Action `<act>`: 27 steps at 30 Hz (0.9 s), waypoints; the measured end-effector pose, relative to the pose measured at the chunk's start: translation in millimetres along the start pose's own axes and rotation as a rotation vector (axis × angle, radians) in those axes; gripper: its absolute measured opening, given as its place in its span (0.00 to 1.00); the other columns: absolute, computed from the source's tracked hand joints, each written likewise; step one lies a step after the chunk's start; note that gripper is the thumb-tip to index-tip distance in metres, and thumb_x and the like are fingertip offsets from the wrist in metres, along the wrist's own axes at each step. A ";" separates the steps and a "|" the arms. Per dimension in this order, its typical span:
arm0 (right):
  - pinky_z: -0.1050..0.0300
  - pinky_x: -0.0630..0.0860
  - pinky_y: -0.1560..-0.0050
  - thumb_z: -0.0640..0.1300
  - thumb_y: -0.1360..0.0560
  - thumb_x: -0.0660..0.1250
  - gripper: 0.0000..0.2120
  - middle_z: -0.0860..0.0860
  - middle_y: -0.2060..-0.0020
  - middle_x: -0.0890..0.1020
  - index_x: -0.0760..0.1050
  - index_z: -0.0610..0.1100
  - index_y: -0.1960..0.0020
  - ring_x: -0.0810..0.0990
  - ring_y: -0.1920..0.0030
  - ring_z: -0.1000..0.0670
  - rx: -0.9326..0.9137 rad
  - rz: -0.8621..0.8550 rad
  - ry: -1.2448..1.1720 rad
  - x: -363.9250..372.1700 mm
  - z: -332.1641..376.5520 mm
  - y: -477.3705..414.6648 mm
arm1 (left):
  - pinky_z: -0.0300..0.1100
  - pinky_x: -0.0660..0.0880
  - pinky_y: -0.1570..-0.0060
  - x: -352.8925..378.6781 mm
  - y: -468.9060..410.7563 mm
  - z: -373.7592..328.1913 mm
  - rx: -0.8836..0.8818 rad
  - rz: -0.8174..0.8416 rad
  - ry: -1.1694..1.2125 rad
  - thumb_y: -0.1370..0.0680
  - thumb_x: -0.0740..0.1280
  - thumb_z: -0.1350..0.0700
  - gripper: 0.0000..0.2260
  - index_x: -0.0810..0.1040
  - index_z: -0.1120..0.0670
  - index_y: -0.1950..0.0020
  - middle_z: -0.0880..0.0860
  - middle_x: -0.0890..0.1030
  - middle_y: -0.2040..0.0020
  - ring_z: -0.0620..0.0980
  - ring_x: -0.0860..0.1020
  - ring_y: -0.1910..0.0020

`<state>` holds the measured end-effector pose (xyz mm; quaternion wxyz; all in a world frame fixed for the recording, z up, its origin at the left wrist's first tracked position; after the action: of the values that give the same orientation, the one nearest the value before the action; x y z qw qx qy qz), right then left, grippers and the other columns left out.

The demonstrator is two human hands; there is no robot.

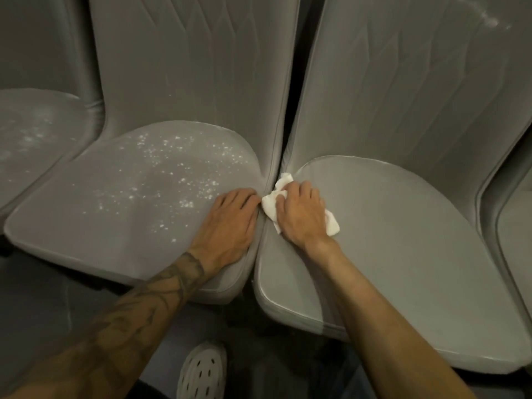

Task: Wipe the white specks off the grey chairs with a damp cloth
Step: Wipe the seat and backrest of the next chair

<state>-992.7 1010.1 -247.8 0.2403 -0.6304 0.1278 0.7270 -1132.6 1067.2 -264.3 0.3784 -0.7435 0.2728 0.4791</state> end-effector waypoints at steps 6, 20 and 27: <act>0.49 0.64 0.52 0.49 0.18 0.55 0.12 0.44 0.49 0.73 0.72 0.42 0.44 0.71 0.51 0.42 -0.293 -0.054 -0.059 10.3 20.3 29.7 | 0.49 0.66 0.33 1.2 2.9 -1.6 0.063 -0.027 0.033 0.18 0.56 0.53 0.16 0.76 0.56 0.34 0.56 0.79 0.37 0.55 0.76 0.38; 0.47 0.67 0.49 0.48 0.17 0.55 0.12 0.44 0.47 0.73 0.71 0.41 0.43 0.72 0.49 0.42 -0.281 -0.014 -0.045 9.5 21.7 6.9 | 0.56 0.73 0.32 2.5 2.8 2.2 0.051 -0.007 0.077 0.21 0.56 0.55 0.20 0.75 0.58 0.32 0.57 0.79 0.36 0.58 0.78 0.37; 0.48 0.66 0.48 0.48 0.17 0.54 0.12 0.45 0.46 0.73 0.71 0.42 0.43 0.71 0.48 0.43 -0.235 -0.008 -0.004 6.4 24.3 11.8 | 0.54 0.71 0.31 1.0 3.1 -0.3 0.049 0.028 0.076 0.22 0.59 0.57 0.19 0.74 0.58 0.31 0.57 0.78 0.35 0.57 0.76 0.36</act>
<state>-1020.1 1013.1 -251.3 0.1678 -0.6534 0.0385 0.7372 -1134.4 1065.2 -266.1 0.3790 -0.7479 0.3089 0.4489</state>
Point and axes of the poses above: each hand's wrist, its own y-axis away from the middle knuckle, its own x-axis out of the palm, z = x × y, the point moved 7 cm from there along -y, towards the middle knuckle
